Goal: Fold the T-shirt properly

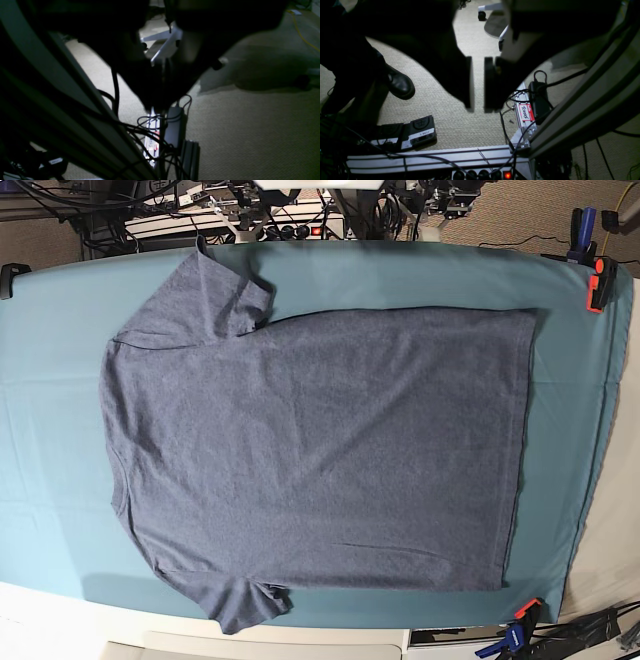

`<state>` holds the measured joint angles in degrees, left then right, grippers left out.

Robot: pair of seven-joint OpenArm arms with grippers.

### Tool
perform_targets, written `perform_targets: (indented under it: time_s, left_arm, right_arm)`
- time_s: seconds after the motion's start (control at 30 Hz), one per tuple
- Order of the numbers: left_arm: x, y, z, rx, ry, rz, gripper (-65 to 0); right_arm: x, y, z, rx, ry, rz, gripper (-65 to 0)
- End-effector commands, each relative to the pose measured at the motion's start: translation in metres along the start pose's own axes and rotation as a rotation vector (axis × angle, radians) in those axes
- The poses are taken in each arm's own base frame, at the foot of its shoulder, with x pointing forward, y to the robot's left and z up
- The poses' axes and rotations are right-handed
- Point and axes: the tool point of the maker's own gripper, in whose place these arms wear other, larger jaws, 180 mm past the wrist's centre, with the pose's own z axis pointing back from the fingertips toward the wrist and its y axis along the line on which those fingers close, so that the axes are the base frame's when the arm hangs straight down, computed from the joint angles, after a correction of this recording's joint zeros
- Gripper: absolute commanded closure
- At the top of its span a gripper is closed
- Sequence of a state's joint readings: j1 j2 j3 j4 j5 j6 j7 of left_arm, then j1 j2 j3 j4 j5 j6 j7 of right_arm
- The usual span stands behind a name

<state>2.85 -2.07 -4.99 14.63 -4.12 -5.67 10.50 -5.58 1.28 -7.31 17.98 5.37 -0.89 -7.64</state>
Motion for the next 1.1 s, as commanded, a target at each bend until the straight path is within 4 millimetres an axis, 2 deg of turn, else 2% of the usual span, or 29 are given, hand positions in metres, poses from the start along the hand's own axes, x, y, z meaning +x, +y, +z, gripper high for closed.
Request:
perform_targets:
  time_s: [0.0,0.63,0.83,1.07]
  left_arm:
    - [0.002,-0.003,0.000,-0.009,-0.005,-0.005,0.0]
    - [-0.001,-0.004,0.000,-0.018,-0.007,0.043,0.0]
    - [-0.029,0.009,0.003,0.002,0.006,0.044,0.0]
    - [-0.073,0.052,0.019,0.069,0.013,0.024,0.0]
  right_arm:
    - [0.005,-0.004,0.000,-0.009,-0.017,0.007,-8.4]
    - [0.001,-0.006,0.000,-0.013,-0.014,0.009,-8.4]
    - [-0.013,-0.020,0.002,-0.032,-0.013,0.019,-8.4]
    - [-0.040,-0.041,0.008,-0.061,0.001,0.036,-8.3]
